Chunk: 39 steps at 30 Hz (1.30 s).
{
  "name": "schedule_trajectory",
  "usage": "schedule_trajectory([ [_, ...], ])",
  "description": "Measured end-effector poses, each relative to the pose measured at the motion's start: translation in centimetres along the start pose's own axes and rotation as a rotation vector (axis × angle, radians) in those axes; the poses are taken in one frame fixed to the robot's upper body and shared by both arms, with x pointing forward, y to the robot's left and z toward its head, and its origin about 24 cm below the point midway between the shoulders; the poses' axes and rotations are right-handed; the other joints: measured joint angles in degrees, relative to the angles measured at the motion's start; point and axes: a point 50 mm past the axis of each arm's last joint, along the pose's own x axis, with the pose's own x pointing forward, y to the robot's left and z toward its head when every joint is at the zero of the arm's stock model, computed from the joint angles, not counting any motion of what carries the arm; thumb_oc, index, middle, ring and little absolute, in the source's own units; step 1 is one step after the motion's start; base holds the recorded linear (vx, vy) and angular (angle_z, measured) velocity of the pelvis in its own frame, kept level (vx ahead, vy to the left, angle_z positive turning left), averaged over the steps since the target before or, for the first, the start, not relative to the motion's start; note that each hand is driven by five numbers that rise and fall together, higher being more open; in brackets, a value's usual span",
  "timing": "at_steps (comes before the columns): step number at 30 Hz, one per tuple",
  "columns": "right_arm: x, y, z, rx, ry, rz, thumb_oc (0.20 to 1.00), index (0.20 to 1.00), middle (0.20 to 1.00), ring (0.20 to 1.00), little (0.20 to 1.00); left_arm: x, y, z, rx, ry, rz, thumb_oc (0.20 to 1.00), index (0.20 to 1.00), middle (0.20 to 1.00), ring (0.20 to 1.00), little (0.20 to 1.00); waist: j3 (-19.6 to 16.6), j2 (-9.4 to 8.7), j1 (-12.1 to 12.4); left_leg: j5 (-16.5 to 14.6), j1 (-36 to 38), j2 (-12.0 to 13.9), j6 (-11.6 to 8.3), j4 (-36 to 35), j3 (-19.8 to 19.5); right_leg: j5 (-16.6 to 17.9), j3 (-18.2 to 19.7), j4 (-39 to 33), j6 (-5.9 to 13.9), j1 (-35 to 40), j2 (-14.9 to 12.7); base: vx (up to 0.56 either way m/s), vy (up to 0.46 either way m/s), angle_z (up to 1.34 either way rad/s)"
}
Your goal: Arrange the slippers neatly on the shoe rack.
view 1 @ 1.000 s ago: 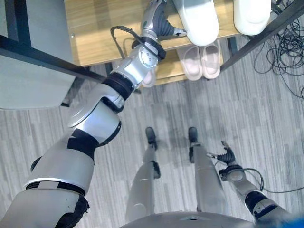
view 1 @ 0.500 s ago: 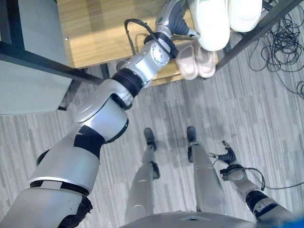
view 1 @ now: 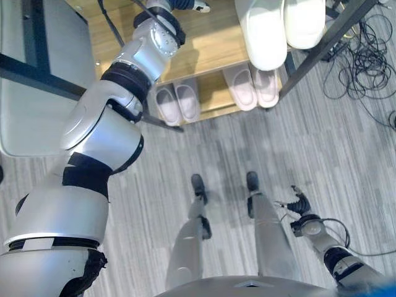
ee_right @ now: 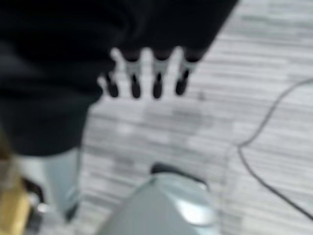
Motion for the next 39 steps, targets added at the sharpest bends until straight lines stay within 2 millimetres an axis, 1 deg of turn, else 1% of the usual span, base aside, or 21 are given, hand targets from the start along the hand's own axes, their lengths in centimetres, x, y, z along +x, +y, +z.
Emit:
schedule_trajectory([
  [1, -0.4, 0.1, -0.9, -0.004, 0.026, 0.004, 1.0, 1.0, 1.0, 1.0, 1.0, -1.4, -2.6, -0.1, -0.041, 0.002, -0.064, 1.0, 1.0, 1.0, 1.0, 1.0, -1.68, -0.02, 0.72, -0.25, 0.12, -0.05, 0.28, 0.03, -0.65, -0.48, -0.31, 0.23, -0.18, 0.25, -0.08, -0.03, -0.05, 0.2],
  [4, -1.0, 0.5, -2.2, 0.003, 0.074, 0.013, 1.0, 1.0, 1.0, 1.0, 1.0, -5.6, -7.4, 1.1, -0.245, -0.057, -0.179, 1.0, 1.0, 1.0, 1.0, 1.0, -2.4, -0.15, 2.05, -0.86, 1.25, 0.13, -0.22, 0.18, -1.89, -1.08, -1.57, 0.5, -0.66, 2.02, -0.13, -0.02, -0.028, 0.19],
  [6, -1.1, 0.5, -2.5, 0.008, 0.093, 0.008, 1.0, 1.0, 1.0, 1.0, 1.0, -7.7, -9.4, 1.1, -0.302, -0.047, -0.236, 1.0, 1.0, 1.0, 1.0, 1.0, -2.44, -0.22, 2.44, -1.22, 1.33, 0.2, -0.39, 0.87, -2.46, -1.28, -2.19, 0.42, -0.9, 2.62, -0.28, -0.02, -0.022, 0.1],
  [8, -1.5, 1.1, -3.2, 0.053, 0.136, 0.001, 1.0, 1.0, 1.0, 1.0, 1.0, -12.4, -12.6, 2.4, -0.471, -0.033, -0.332, 1.0, 1.0, 1.0, 1.0, 1.0, -2.47, -0.19, 2.65, -1.2, 2.99, 0.16, -0.2, 0.91, -3.13, -1.24, -2.71, 0.23, -1.11, 4.77, -0.3, -0.03, -0.035, 0.12],
  [12, -1.7, 1.8, -3.3, 0.068, 0.15, 0.015, 1.0, 1.0, 1.0, 1.0, 1.0, -15.4, -13.1, 3.1, -0.604, -0.04, -0.356, 1.0, 1.0, 1.0, 1.0, 1.0, -2.73, 0.22, 3.99, -0.88, 6.48, 0.05, -0.2, 0.63, -3.0, -1.67, -2.85, 0.39, -0.79, 8.12, -0.58, 0.02, -0.061, 0.01],
  [14, -2.4, 2.1, -4.5, 0.079, 0.187, 0.014, 1.0, 1.0, 1.0, 1.0, 1.0, -17.5, -12.8, 3.1, -0.679, -0.043, -0.36, 1.0, 1.0, 1.0, 1.0, 1.0, -3.49, 0.63, 4.28, -1.34, 10.24, 0.07, -0.25, 0.16, -3.17, -3.06, -3.23, 0.27, -0.78, 12.01, -0.72, 0.05, -0.099, 0.16],
  [20, -3.5, 2.2, -6.5, 0.063, 0.259, 0.017, 1.0, 1.0, 1.0, 1.0, 1.0, -20.5, -12.6, 1.3, -0.682, -0.023, -0.404, 1.0, 1.0, 1.0, 1.0, 1.0, -7.65, 2.41, 5.5, -2.8, 16.51, 0.89, -0.47, -0.75, -4.56, -6.27, -4.36, 2.47, -2.25, 17.54, -0.1, 0.02, -0.202, 0.1],
  [21, -3.7, 2.4, -6.8, 0.045, 0.263, 0.031, 1.0, 1.0, 1.0, 1.0, 1.0, -21.5, -13.0, 0.9, -0.666, -0.008, -0.433, 1.0, 1.0, 1.0, 1.0, 1.0, -7.92, 2.14, 5.43, -3.42, 17.08, 2.5, -0.39, 0.41, -5.35, -6.83, -5.61, 2.67, -3.47, 18.93, 1.35, -0.1, -0.424, 0.17],
  [22, -4.3, 3.0, -7.3, 0.035, 0.278, 0.056, 1.0, 1.0, 1.0, 1.0, 1.0, -22.3, -13.7, 0.7, -0.654, 0.007, -0.473, 1.0, 1.0, 1.0, 1.0, 1.0, -7.37, 0.33, 6.33, -1.92, 16.09, 3.82, -0.01, 4.21, -6.52, -7.17, -6.65, 2.65, -5.74, 20.14, 3.12, -0.09, -0.358, 0.32],
  [23, -4.5, 3.4, -7.5, 0.035, 0.285, 0.066, 1.0, 1.0, 1.0, 1.0, 1.0, -22.5, -14.1, 0.7, -0.646, 0.011, -0.487, 1.0, 1.0, 1.0, 1.0, 1.0, -6.49, -1.36, 7.0, 0.9, 15.26, 3.57, 0.03, 6.19, -7.34, -7.3, -7.32, 2.56, -6.53, 20.79, 3.1, -0.04, -0.19, 0.47],
  [24, -4.8, 3.5, -7.9, 0.036, 0.297, 0.07, 1.0, 1.0, 1.0, 1.0, 1.0, -22.7, -14.6, 0.7, -0.64, 0.021, -0.512, 1.0, 1.0, 1.0, 1.0, 1.0, -5.87, -3.02, 6.91, 3.0, 14.36, 3.05, 0.27, 8.21, -7.4, -7.2, -9.21, 1.5, -7.67, 22.15, 1.91, 0.03, -0.08, 0.66],
  [26, -5.7, 3.4, -9.1, 0.028, 0.332, 0.072, 1.0, 1.0, 1.0, 1.0, 1.0, -23.3, -15.1, 0.6, -0.591, -0.002, -0.568, 1.0, 1.0, 1.0, 1.0, 1.0, -5.67, -4.92, 7.31, -1.46, 14.83, -0.73, 0.21, 12.61, -5.39, -6.01, -10.7, -2.11, -7.76, 25.68, 1.85, 0.03, -0.007, 0.51],
  [28, -5.8, 2.7, -9.6, 0.018, 0.344, 0.056, 1.0, 1.0, 1.0, 1.0, 1.0, -23.2, -15.2, 0.9, -0.578, -0.019, -0.572, 1.0, 1.0, 1.0, 1.0, 1.0, -6.09, -4.4, 6.61, -5.85, 14.9, -5.43, -0.08, 14.58, -4.17, -4.23, -11.73, -5.66, -6.7, 26.79, 2.06, 0.02, 0.071, 0.22],
  [29, -5.5, 2.5, -9.4, 0.01, 0.336, 0.052, 1.0, 1.0, 1.0, 1.0, 1.0, -23.0, -15.4, 1.0, -0.56, -0.031, -0.571, 1.0, 1.0, 1.0, 1.0, 1.0, -6.35, -3.86, 6.8, -8.53, 14.98, -8.29, 1.67, 13.76, -3.42, -2.1, -11.56, -8.67, -7.42, 26.94, 3.22, 0.07, 0.076, -0.22],
  [31, -4.6, 3.6, -7.6, 0.03, 0.288, 0.07, 1.0, 1.0, 1.0, 1.0, 1.0, -22.7, -15.7, 0.0, -0.492, -0.01, -0.584, 1.0, 1.0, 1.0, 1.0, 1.0, -6.28, -3.11, 6.84, -9.52, 15.38, -10.14, 2.6, 10.82, -4.93, 0.28, -10.8, -12.24, -7.4, 26.99, 6.86, 0.08, 0.088, -0.45],
  [33, -4.3, 4.7, -6.2, 0.052, 0.243, 0.094, 1.0, 1.0, 1.0, 1.0, 1.0, -22.9, -15.9, -0.4, -0.454, 0.001, -0.594, 1.0, 1.0, 1.0, 1.0, 1.0, -6.14, -3.58, 6.67, -10.01, 16.22, -10.2, 5.9, 10.39, -3.56, 0.08, -10.79, -12.67, -5.09, 27.36, 8.67, 0.05, 0.033, -0.25],
  [34, -4.2, 5.1, -6.0, 0.055, 0.24, 0.1, 1.0, 1.0, 1.0, 1.0, 1.0, -22.8, -15.9, -0.3, -0.446, -0.004, -0.591, 1.0, 1.0, 1.0, 1.0, 1.0, -6.05, -3.43, 6.88, -9.32, 17.08, -9.48, 6.78, 9.65, -3.5, -2.37, -11.66, -11.74, -1.4, 27.21, 9.08, 0.08, -0.039, -0.42],
  [35, -3.8, 4.3, -5.7, 0.048, 0.233, 0.08, 1.0, 1.0, 1.0, 1.0, 1.0, -22.6, -15.9, -0.2, -0.43, -0.015, -0.578, 1.0, 1.0, 1.0, 1.0, 1.0, -5.11, -1.22, 6.98, -9.9, 19.21, -6.14, 8.37, 6.76, -3.01, -7.68, -17.28, -2.61, -0.05, 25.01, 6.2, 0.06, -0.057, -0.23],
  [36, -3.4, 3.7, -5.4, 0.034, 0.215, 0.07, 1.0, 1.0, 1.0, 1.0, 1.0, -22.4, -15.9, -0.5, -0.414, -0.009, -0.571, 1.0, 1.0, 1.0, 1.0, 1.0, -4.77, -1.04, 6.16, -10.09, 18.87, -6.42, 9.01, 6.89, -3.68, -7.54, -16.26, 2.5, -1.19, 23.38, 1.6, 0.04, -0.051, -0.06],
  [37, -3.3, 3.7, -5.3, 0.025, 0.213, 0.069, 1.0, 1.0, 1.0, 1.0, 1.0, -22.3, -15.8, -0.7, -0.405, -0.006, -0.566, 1.0, 1.0, 1.0, 1.0, 1.0, -4.83, -1.39, 5.47, -9.87, 18.86, -6.63, 9.24, 6.68, -4.24, -7.07, -13.59, 3.07, 0.24, 23.27, -2.81, 0.02, -0.058, 0.21],
  [39, -3.2, 3.6, -5.2, 0.034, 0.218, 0.063, 1.0, 1.0, 1.0, 1.0, 1.0, -21.8, -15.4, -1.3, -0.371, -0.006, -0.542, 1.0, 1.0, 1.0, 1.0, 1.0, -4.17, -2.45, 5.56, -9.97, 18.8, -6.7, 9.08, 6.87, -4.42, -5.84, -9.52, 0.74, 2.23, 23.84, -8.82, 0.04, -0.073, 0.03],
])
